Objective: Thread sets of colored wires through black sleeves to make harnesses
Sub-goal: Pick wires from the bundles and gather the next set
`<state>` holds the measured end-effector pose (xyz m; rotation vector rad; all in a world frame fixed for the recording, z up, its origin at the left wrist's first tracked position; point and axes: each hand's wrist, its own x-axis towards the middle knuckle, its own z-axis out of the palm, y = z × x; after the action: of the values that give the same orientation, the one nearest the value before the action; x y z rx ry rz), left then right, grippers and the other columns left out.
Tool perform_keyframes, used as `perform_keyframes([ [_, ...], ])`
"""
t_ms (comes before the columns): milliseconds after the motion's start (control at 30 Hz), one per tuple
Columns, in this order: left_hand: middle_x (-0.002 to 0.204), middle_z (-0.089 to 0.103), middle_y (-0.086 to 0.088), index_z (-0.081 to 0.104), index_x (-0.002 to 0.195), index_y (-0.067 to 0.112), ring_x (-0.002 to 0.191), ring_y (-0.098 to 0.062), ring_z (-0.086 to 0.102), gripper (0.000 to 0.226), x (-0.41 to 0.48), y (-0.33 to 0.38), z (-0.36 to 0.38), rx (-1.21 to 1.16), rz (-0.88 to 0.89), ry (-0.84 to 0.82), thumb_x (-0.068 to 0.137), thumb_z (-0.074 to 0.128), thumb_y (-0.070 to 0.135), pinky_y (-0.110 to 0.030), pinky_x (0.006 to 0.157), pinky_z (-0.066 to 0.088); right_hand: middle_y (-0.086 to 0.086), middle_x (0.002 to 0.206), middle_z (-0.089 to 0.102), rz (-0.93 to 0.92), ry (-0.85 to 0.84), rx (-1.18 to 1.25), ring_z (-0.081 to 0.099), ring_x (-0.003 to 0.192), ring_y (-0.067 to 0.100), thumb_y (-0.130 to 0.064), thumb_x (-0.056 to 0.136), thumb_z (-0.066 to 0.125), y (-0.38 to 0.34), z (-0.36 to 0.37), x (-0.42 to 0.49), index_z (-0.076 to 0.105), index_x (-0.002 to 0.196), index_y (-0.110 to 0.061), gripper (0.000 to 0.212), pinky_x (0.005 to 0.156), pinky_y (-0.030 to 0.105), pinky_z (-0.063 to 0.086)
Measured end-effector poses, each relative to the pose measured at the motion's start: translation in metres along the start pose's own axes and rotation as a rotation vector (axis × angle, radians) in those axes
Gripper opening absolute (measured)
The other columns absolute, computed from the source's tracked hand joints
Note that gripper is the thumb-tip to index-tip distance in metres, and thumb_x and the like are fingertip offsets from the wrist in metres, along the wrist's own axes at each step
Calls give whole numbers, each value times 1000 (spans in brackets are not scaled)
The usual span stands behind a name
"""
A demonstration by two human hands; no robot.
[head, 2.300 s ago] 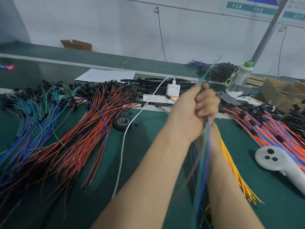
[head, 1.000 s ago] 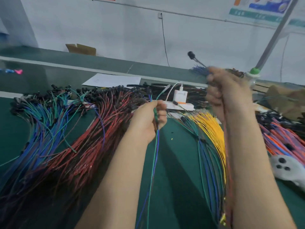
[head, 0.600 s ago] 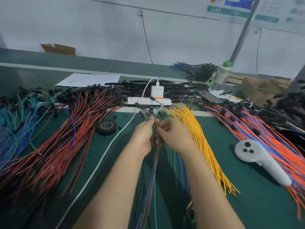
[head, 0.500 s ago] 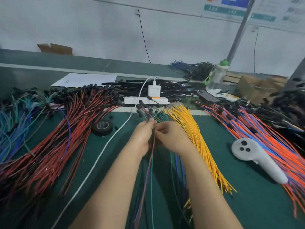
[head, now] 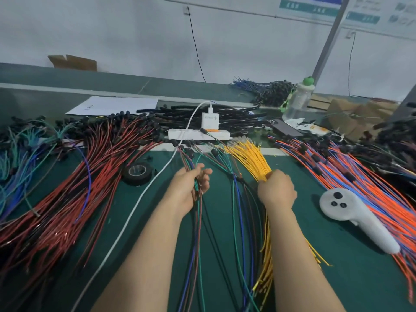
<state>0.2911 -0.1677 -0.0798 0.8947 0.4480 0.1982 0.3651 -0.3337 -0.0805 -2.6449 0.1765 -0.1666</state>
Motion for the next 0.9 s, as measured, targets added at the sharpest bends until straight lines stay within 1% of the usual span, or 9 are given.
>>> perform_keyframes([
  [133,55,59,-1,53,101,14,36,-4,40,10,0,0,-1,21,13,8,101,44,16,-13,33,29,11,106,67,9,90,141,59,102,33,-25,96,54,3,-1,0,64,107,-11,21,91,39,39],
  [233,51,55,0,51,100,11,32,-2,28,9,1,0,-3,-7,13,-16,100,43,14,-13,30,21,10,98,68,-9,176,262,60,97,32,-28,97,53,2,-7,-2,63,100,-10,20,90,42,45],
  [300,50,57,0,50,101,7,30,-2,25,10,1,0,-3,-19,12,-33,100,42,13,-13,29,19,9,96,67,-33,223,352,60,94,31,-26,97,53,0,-11,-3,62,98,-9,19,80,38,45],
  [400,56,63,-1,53,100,2,30,-1,25,17,-1,-1,-2,1,4,-69,101,40,13,-13,29,19,6,91,64,-84,274,425,56,87,26,-23,96,52,-7,-14,-3,59,94,-9,15,67,29,35],
  [533,63,67,-3,55,95,2,32,-1,26,22,-4,-5,1,4,-25,-114,102,38,14,-12,30,21,11,100,64,-100,205,317,55,98,31,-19,97,46,-9,-8,-6,58,101,-7,17,70,32,41],
  [667,68,70,-5,56,92,5,39,-4,42,22,-6,-6,4,-20,-1,-93,102,39,16,-13,36,33,9,93,63,-103,258,438,53,82,26,-20,99,44,-14,-19,-13,54,105,-6,18,64,29,32],
  [767,83,73,-7,57,101,5,64,-11,67,20,-10,-9,15,-37,24,-101,101,41,17,-23,60,57,10,91,66,-279,113,344,57,84,31,-22,97,47,-36,-23,-33,57,100,-8,17,65,30,38],
  [800,81,73,-5,58,101,7,68,-11,68,19,-11,-11,20,-16,24,-89,101,42,17,-24,64,57,10,92,66,-358,10,254,58,84,31,-23,96,48,-45,-21,-42,58,98,-9,18,67,32,42],
  [900,72,67,-2,60,90,12,60,-11,62,23,-17,-10,32,76,27,-3,101,42,19,-21,56,49,13,105,65,-534,-247,74,61,98,33,-22,97,44,-64,-16,-65,59,107,-9,23,82,37,51],
])
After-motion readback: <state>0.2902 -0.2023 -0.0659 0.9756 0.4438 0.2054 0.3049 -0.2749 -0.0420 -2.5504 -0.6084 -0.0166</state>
